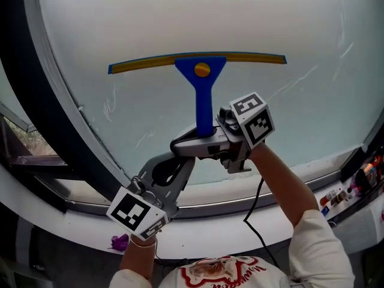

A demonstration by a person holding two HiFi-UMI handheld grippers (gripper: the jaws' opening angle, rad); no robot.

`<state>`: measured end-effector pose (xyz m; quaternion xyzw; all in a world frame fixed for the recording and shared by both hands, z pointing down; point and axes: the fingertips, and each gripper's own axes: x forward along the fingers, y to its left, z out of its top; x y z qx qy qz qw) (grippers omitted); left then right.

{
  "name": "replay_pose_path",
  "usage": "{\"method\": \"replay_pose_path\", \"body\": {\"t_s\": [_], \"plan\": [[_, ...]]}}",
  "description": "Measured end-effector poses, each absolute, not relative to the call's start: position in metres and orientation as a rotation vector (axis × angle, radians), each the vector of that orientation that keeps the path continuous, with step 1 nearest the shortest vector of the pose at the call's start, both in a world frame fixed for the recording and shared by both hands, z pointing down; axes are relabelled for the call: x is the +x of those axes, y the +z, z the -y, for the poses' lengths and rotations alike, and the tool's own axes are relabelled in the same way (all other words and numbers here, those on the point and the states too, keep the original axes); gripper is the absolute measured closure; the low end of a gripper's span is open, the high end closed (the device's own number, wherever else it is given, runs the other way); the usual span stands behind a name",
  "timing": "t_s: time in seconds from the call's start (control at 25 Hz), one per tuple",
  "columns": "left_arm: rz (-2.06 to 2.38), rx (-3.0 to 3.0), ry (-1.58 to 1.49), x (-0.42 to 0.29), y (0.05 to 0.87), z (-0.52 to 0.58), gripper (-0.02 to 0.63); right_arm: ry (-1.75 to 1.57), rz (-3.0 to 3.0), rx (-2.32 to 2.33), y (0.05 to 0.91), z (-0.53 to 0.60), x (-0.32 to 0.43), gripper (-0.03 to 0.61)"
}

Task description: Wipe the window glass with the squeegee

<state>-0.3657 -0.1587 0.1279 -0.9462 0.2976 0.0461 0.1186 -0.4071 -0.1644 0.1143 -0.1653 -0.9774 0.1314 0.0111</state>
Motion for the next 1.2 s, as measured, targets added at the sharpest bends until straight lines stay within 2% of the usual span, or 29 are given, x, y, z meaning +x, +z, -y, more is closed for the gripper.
{"method": "replay_pose_path", "body": {"t_s": [0.36,1.2], "plan": [[-0.893,-2.704,0.203,-0.364,0.029,0.206,0.612,0.339,3.02,-0.484,0.013,0.21,-0.407,0.566],[-0.878,-2.706,0.243,-0.36,0.036,0.215,0.612,0.448,3.038,-0.453,0.019,0.222,-0.405,0.555]]}}
